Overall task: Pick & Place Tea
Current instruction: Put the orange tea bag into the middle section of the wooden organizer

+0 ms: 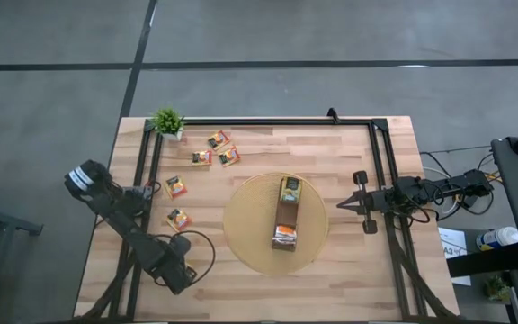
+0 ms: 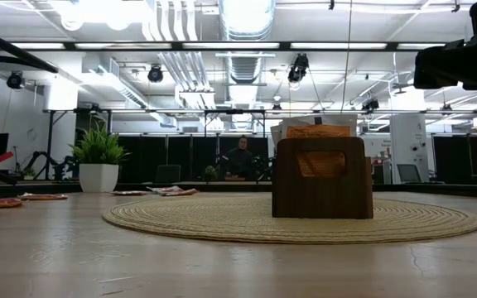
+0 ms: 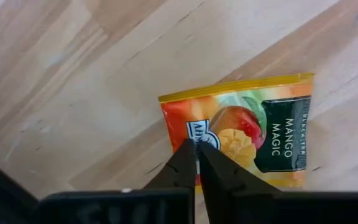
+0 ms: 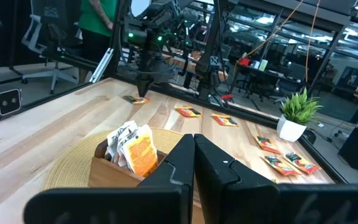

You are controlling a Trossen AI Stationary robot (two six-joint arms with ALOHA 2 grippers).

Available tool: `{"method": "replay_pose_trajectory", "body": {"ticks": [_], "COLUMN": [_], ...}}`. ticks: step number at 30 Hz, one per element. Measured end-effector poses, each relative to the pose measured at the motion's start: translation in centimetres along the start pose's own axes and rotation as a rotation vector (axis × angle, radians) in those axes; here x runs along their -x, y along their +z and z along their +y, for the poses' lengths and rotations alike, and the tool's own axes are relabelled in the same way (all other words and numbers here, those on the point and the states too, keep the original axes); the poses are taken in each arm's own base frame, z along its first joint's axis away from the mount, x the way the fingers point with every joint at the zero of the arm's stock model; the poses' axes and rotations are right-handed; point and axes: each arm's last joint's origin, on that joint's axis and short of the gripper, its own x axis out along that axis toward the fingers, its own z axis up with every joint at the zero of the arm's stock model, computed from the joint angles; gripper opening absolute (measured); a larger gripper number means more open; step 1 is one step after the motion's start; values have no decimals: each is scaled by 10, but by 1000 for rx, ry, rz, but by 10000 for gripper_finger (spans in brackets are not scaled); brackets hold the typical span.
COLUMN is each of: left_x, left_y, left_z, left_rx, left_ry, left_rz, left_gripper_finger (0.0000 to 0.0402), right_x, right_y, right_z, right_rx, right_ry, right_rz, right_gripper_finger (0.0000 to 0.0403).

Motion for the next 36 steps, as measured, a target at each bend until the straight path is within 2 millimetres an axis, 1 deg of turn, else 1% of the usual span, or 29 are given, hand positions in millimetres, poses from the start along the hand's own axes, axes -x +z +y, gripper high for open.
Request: {"method": "replay_pose_trajectory", "body": {"ticks": [3, 8, 14, 18, 24, 26, 32, 36], "left_x": [0, 1, 13, 24, 55, 64, 74, 71], "left_y": [0, 0, 0, 4, 7, 7, 7, 5], "left_z": [0, 0, 2, 1, -8, -9, -6, -10], "left_rx": [-19, -33, -38, -56, -99, -114, -221, -392], "left_ry": [1, -1, -59, -179, -465, -540, -565, -550], "left_rz": [-1, 12, -10, -140, -374, -403, -401, -411], "left_gripper_finger": [4, 0, 0, 0, 0, 0, 0, 0], "right_x": [0, 0, 0, 0, 0, 0, 0, 0], "right_y": [0, 0, 0, 0, 0, 0, 0, 0], "right_z": [0, 0, 0, 0, 0, 0, 0, 0], "right_rx": [0, 0, 0, 0, 0, 0, 0, 0], "right_ry": [0, 0, 0, 0, 0, 0, 0, 0], "right_rz": [0, 0, 0, 0, 0, 0, 0, 0], "right_gripper_finger": [8, 8, 8, 9, 8, 8, 9, 8]}}
